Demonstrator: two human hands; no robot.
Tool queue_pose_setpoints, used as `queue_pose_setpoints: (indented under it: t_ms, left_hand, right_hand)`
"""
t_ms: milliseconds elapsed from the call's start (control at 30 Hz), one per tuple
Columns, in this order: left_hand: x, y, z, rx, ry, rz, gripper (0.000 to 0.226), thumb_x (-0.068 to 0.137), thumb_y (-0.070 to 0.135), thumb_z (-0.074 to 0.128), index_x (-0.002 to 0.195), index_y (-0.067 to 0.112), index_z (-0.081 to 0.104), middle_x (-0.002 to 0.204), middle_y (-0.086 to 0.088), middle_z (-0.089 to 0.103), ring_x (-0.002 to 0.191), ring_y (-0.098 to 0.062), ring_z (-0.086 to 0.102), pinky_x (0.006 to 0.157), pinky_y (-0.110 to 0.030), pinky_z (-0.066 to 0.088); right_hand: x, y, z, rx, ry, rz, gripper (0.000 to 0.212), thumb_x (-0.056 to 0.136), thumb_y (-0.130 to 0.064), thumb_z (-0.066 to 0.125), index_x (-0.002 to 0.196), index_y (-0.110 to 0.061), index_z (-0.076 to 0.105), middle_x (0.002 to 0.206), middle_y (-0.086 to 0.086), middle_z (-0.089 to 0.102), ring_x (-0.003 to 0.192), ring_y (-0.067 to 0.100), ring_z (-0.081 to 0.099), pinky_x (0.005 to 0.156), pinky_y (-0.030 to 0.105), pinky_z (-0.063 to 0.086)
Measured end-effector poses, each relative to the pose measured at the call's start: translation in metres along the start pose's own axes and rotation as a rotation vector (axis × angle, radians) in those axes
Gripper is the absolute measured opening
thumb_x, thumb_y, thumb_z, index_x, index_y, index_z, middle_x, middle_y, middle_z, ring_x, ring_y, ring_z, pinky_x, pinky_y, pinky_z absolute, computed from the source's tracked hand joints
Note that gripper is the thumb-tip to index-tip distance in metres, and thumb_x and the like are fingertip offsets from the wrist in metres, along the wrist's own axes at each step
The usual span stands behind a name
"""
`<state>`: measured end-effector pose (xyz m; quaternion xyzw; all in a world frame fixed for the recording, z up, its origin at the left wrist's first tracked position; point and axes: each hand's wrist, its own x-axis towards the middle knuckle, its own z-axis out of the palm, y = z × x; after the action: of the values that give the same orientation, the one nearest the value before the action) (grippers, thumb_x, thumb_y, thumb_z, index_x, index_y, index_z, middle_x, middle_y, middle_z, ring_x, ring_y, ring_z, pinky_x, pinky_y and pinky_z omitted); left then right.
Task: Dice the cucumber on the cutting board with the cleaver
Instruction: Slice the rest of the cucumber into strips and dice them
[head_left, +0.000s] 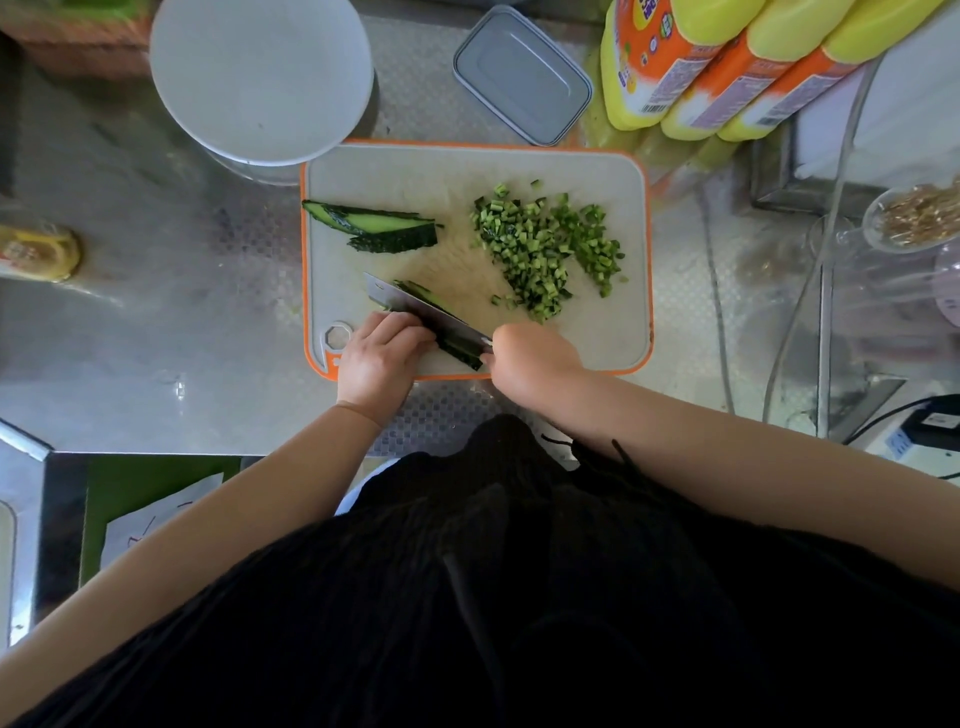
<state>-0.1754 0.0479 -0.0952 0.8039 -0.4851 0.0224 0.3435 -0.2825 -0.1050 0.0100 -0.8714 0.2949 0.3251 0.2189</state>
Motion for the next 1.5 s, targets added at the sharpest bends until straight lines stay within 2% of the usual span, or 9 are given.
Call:
queue_pose_setpoints:
  t_ms: [100,233,367,533,800,1067,1167,1333,1500]
  left_hand:
    - [0.0,0.0,0.0,0.01,-0.009,0.015,0.002,0.085,0.006,0.072,0.084,0.007,0.074,0.091,-0.007,0.068,0.084,-0.023,0.053,0.072,-0.034,0.049]
    - [-0.001,0.0,0.0,0.045,-0.009,0.022,0.003,0.086,0.009,0.071,0.086,0.008,0.074,0.091,-0.007,0.067,0.083,-0.026,0.055,0.071,-0.036,0.051]
    - [-0.002,0.005,-0.001,0.051,-0.012,0.002,0.008,0.089,0.012,0.067,0.086,0.007,0.073,0.091,-0.009,0.066,0.084,-0.027,0.055,0.075,-0.035,0.049]
    - [-0.005,0.01,-0.003,0.079,-0.052,-0.03,0.016,0.093,0.017,0.059,0.088,0.008,0.071,0.092,-0.009,0.065,0.088,-0.027,0.052,0.075,-0.036,0.046]
    - [-0.006,0.006,0.003,0.083,-0.091,-0.081,0.018,0.091,0.025,0.062,0.089,0.01,0.071,0.094,-0.007,0.066,0.089,-0.03,0.053,0.073,-0.041,0.049]
    - [0.003,0.01,0.001,0.052,-0.064,-0.039,0.018,0.091,0.019,0.059,0.081,0.008,0.07,0.087,-0.007,0.066,0.085,-0.03,0.053,0.073,-0.039,0.049]
    - [0.004,0.009,0.0,0.057,-0.082,-0.012,0.018,0.092,0.017,0.058,0.083,0.008,0.07,0.088,-0.008,0.065,0.086,-0.029,0.053,0.073,-0.039,0.05]
    - [0.002,0.004,0.0,0.064,-0.147,0.022,0.035,0.101,0.027,0.044,0.087,0.009,0.071,0.092,-0.006,0.066,0.087,-0.03,0.057,0.076,-0.041,0.05]
    - [0.004,0.006,0.0,0.046,-0.111,-0.005,0.017,0.092,0.018,0.059,0.084,0.009,0.071,0.089,-0.006,0.067,0.084,-0.028,0.057,0.073,-0.038,0.05]
  right_hand:
    - [-0.003,0.001,0.006,0.024,0.014,-0.017,0.026,0.101,-0.027,0.043,0.079,-0.014,0.046,0.065,0.001,0.045,0.067,0.026,0.05,0.058,0.032,0.036]
    - [0.0,0.005,0.0,0.098,0.006,-0.015,0.03,0.099,-0.036,0.046,0.08,-0.013,0.047,0.069,0.002,0.049,0.072,0.027,0.054,0.061,0.034,0.042]
    - [0.002,0.011,-0.002,0.165,-0.003,0.026,0.038,0.097,-0.04,0.047,0.069,-0.016,0.041,0.069,0.003,0.05,0.069,0.025,0.054,0.059,0.032,0.04]
    - [-0.004,0.009,-0.004,0.117,0.032,-0.019,0.028,0.097,-0.038,0.047,0.084,-0.013,0.048,0.069,0.0,0.047,0.073,0.027,0.054,0.061,0.033,0.043]
    - [-0.008,0.007,-0.004,0.084,0.025,-0.018,0.027,0.098,-0.035,0.047,0.082,-0.012,0.048,0.068,0.0,0.045,0.072,0.026,0.052,0.063,0.032,0.04]
    - [-0.001,0.008,-0.007,0.082,-0.009,-0.008,0.028,0.097,-0.036,0.049,0.097,-0.009,0.057,0.069,0.0,0.045,0.077,0.027,0.052,0.066,0.033,0.041]
    - [0.001,0.008,-0.008,0.07,-0.002,-0.012,0.029,0.097,-0.037,0.048,0.096,-0.01,0.057,0.068,0.0,0.045,0.077,0.027,0.053,0.066,0.033,0.042]
    - [0.002,0.011,-0.008,0.031,-0.015,-0.034,0.026,0.098,-0.037,0.048,0.085,-0.014,0.048,0.067,0.0,0.045,0.074,0.026,0.053,0.063,0.032,0.039]
    - [0.003,0.01,-0.007,0.061,-0.028,-0.026,0.024,0.097,-0.036,0.051,0.086,-0.015,0.047,0.067,-0.001,0.044,0.074,0.025,0.052,0.064,0.031,0.04]
